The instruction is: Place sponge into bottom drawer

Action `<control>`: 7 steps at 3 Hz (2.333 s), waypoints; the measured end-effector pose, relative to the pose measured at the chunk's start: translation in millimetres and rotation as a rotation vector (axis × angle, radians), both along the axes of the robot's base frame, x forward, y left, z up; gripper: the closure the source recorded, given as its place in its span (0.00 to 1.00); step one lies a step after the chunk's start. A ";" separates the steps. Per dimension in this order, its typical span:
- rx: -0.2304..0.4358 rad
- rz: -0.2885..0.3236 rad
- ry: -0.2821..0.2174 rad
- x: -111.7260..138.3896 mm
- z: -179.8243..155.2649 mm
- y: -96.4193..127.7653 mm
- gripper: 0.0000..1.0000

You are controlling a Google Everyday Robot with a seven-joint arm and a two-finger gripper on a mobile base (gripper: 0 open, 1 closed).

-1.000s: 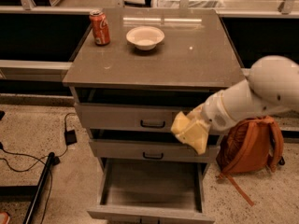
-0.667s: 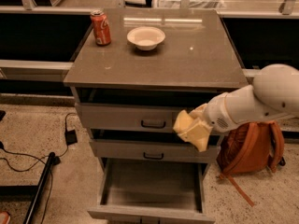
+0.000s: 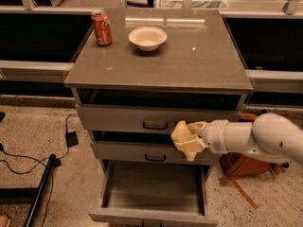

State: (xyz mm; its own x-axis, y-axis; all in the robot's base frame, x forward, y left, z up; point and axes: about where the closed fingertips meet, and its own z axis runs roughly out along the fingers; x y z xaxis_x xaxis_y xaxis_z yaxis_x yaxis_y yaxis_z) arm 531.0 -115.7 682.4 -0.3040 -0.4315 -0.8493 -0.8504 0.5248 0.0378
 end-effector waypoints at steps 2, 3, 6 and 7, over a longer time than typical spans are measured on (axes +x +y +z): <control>0.159 -0.005 -0.222 21.6 -52.4 -3.7 1.00; 0.171 0.003 -0.229 21.2 -63.5 -1.2 1.00; 0.218 0.175 -0.049 -32.0 -256.3 -30.4 1.00; 0.217 0.176 -0.047 -32.8 -258.3 -30.7 1.00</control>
Offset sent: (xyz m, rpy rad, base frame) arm 0.0258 -0.0147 -0.0799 0.2350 -0.3256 0.0220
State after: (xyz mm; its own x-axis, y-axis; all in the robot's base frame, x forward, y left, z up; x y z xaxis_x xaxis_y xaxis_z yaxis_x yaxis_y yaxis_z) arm 498.2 -146.4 424.1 -0.1990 -0.2809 -0.9389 -0.9310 0.3532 0.0916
